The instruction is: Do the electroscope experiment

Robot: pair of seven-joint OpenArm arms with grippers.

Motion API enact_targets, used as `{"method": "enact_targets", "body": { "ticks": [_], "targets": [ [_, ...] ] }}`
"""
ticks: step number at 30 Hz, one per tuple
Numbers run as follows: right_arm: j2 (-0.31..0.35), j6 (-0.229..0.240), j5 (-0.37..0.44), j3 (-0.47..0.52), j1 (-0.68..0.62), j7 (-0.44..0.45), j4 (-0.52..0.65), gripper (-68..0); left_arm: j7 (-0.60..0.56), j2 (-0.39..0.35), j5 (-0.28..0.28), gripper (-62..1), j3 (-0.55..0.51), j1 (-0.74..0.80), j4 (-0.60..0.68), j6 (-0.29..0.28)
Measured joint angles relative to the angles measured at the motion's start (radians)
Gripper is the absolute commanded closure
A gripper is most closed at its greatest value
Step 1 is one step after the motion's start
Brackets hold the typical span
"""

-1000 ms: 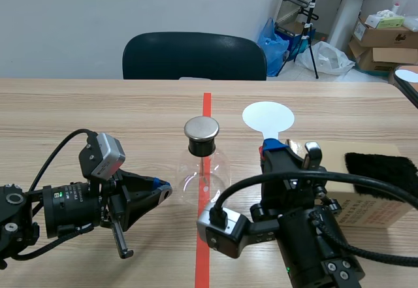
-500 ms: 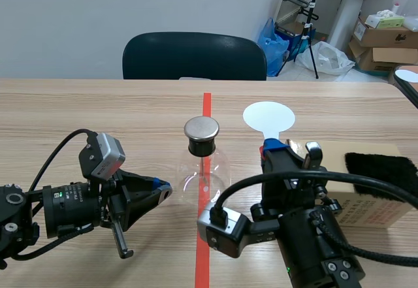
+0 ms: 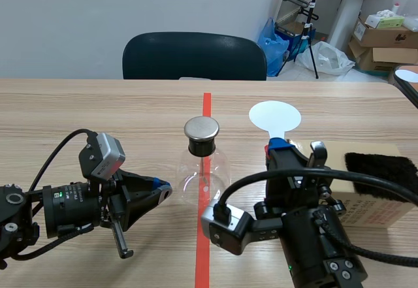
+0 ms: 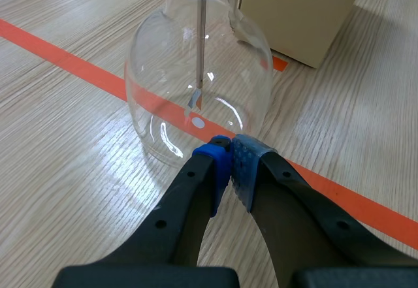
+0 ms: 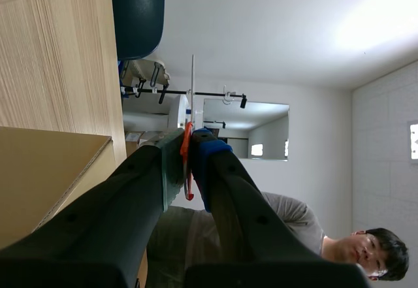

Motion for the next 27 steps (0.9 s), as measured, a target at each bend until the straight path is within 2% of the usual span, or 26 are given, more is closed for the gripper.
{"method": "enact_targets", "body": {
  "ticks": [15, 27],
  "targets": [
    [0.000, 0.000, 0.000, 0.000, 0.000, 0.016, 0.000, -1.0, 0.000, 0.000, 0.000, -3.0, 0.000, 0.000, 0.000, 0.000],
    [0.000, 0.000, 0.000, 0.000, 0.000, 0.244, 0.000, -1.0, 0.000, 0.000, 0.000, -2.9, 0.000, 0.000, 0.000, 0.000]
  ]
}}
